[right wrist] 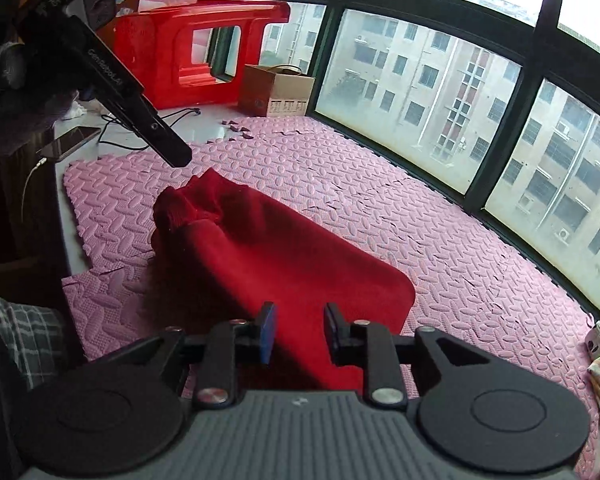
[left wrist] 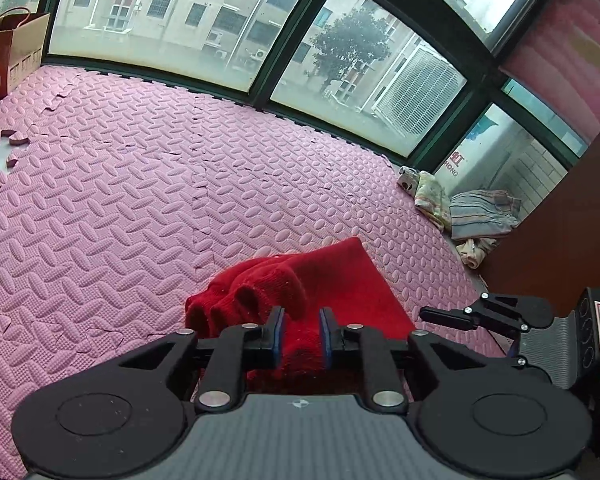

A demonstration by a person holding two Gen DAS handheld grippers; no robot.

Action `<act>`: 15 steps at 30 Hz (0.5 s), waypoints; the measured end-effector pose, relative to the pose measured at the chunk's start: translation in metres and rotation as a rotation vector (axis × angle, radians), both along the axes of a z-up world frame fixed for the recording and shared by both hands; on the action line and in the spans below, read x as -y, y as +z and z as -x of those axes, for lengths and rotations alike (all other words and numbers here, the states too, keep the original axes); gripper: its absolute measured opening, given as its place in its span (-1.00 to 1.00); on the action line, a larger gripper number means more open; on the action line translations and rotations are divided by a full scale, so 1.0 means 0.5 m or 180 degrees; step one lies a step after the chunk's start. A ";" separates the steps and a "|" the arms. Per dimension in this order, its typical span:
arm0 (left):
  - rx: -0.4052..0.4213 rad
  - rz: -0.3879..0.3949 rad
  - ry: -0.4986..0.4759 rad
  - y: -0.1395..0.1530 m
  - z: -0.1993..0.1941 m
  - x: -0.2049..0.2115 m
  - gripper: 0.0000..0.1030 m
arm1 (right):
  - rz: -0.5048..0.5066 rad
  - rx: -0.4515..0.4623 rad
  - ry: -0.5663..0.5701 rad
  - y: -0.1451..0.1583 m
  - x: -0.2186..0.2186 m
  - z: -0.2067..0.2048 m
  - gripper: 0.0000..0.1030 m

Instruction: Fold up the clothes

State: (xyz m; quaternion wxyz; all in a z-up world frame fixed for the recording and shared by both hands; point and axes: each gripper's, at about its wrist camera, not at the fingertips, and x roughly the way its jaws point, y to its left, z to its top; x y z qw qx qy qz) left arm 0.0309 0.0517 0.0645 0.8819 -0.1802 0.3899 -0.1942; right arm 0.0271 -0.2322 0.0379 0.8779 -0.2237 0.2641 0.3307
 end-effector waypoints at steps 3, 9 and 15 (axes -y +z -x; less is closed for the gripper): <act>0.0033 0.0050 -0.0125 -0.002 -0.014 0.032 -0.60 | -0.0139 -0.0062 -0.0149 -0.013 -0.011 -0.033 -0.51; 0.0014 -0.0124 -0.0068 -0.046 -0.062 0.067 -0.60 | -0.0383 -0.0206 -0.0425 -0.038 -0.030 -0.090 -0.36; -0.0124 -0.0279 0.0123 -0.094 -0.086 0.037 -0.61 | -0.0574 -0.0519 -0.0695 -0.069 -0.023 -0.150 -0.36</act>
